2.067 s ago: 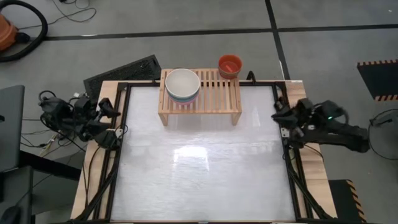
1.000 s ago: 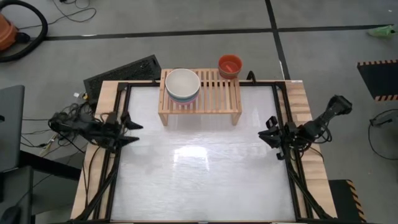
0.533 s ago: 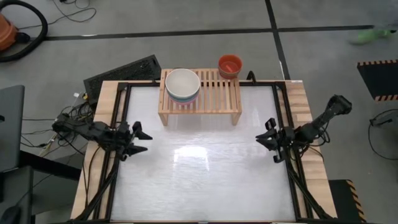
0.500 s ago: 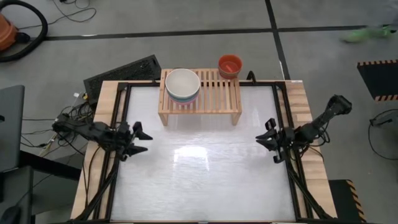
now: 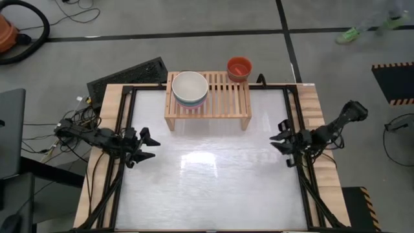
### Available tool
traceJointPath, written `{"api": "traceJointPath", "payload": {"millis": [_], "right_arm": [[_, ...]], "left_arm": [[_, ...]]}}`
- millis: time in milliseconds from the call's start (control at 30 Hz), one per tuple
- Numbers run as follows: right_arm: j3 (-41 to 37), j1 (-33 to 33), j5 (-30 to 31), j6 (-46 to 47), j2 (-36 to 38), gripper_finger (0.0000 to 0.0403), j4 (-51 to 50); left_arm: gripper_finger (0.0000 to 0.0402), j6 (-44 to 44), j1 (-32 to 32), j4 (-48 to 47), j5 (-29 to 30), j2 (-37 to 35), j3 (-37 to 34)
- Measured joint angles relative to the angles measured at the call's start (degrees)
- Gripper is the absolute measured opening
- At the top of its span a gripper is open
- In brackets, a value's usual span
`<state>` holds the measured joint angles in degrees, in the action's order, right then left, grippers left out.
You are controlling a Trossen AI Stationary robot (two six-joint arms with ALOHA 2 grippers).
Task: Place and stack bowls onto a shelf
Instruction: Return to Home Position
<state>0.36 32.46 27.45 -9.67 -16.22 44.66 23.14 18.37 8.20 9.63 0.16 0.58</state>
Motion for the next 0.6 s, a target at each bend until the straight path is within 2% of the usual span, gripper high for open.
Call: {"api": "traceJointPath", "payload": {"millis": [67,200,300,367,500,600], "right_arm": [[0.0,-0.84,-4.01,-1.02,2.43,0.0123,1.36],[0.24,-4.74,-4.03,3.85,9.43,0.0139,1.79],[0.55,-7.15,-7.21,3.84,16.31,0.015,-3.43],[0.97,-8.3,-7.6,4.27,16.06,0.0155,-5.14],[0.7,-9.31,-13.03,11.9,16.07,0.0166,-20.27],[0.66,-9.83,-13.02,15.32,16.0,0.0172,-29.1]], "left_arm": [[0.0268,-0.27,0.01,0.07,0.02,0.02,-0.02],[0.0268,-0.42,0.0,0.59,0.04,0.0,-0.04],[0.0268,-0.63,0.01,0.47,0.12,0.01,-0.06],[0.0268,-1.55,0.0,0.53,0.64,0.0,-0.07],[0.0268,-3.17,0.02,0.85,2.23,0.04,-0.11],[0.0268,-3.33,0.01,0.36,2.5,0.04,-0.11]]}}
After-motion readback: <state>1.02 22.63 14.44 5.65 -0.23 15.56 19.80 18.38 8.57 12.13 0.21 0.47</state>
